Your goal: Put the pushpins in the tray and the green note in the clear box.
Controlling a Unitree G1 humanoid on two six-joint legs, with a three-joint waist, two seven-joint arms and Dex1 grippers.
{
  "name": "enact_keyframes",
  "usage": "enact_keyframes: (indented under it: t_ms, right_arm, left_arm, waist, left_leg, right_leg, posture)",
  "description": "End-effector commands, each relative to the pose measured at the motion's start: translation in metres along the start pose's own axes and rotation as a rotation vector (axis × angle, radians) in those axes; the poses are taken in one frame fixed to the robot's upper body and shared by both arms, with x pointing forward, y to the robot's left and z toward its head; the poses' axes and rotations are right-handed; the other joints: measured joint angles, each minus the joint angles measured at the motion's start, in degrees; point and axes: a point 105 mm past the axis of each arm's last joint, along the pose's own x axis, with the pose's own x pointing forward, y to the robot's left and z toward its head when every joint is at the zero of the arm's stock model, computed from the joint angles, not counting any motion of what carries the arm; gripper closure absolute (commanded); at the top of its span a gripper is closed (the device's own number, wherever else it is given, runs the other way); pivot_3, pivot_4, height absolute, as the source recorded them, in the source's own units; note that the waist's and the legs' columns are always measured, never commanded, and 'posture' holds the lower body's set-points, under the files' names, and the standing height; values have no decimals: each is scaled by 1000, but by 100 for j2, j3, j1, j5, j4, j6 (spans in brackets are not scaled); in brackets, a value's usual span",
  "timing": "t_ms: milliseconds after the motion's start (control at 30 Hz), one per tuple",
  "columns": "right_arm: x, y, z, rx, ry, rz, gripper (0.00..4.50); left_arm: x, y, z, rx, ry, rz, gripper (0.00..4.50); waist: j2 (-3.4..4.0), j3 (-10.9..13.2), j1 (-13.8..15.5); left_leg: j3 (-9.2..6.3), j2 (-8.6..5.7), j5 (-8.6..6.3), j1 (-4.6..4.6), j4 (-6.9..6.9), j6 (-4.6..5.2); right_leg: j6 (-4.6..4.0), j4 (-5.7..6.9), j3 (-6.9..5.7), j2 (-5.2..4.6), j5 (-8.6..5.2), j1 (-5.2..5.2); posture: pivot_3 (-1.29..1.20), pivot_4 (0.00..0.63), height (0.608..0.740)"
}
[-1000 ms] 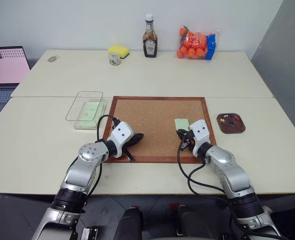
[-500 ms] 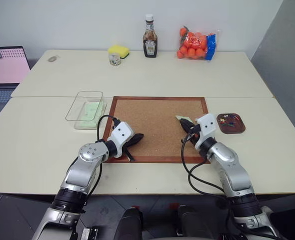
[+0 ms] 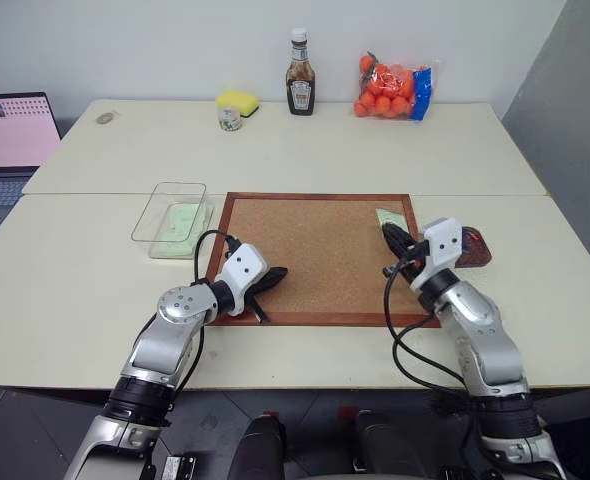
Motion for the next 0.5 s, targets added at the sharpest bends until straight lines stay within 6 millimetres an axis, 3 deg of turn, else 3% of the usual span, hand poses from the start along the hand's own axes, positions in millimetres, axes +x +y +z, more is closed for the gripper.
enact_keyframes:
  t_ms: [33, 133, 333, 500]
  right_arm:
    - [-2, 20, 22, -45, -53, 128, 4460]
    - [-2, 31, 30, -60, -60, 198, 4460]
    - [-1, 52, 44, -113, -73, 354, 4500]
    - [4, 55, 49, -141, -80, 394, 4500]
  left_arm:
    - [10, 9, 19, -25, -80, 34, 4500]
    - [12, 15, 45, -34, -179, 15, 4500]
    - [15, 10, 75, -124, -274, -110, 3479]
    - [16, 7, 90, -221, -309, -169, 2603]
  waist:
    - [0, 1, 26]
    - [-15, 9, 21]
    - [-17, 11, -7]
    - [-18, 12, -20]
  left_leg:
    - [0, 0, 0, -1, 0, 0]
    - [-3, -3, 0, -8, 5, 0]
    - [-3, -4, 0, -12, 1, 0]
    - [-4, 0, 0, -9, 2, 0]
  right_leg:
    - [0, 0, 0, 0, 0, 0]
    - [3, 0, -3, -1, 2, -2]
    - [1, -3, -6, 12, 1, -8]
    - [1, 0, -6, 18, 1, -7]
  posture:
    - [0, 150, 740]
    - [0, 150, 740]
    - [0, 150, 740]
    - [0, 150, 740]
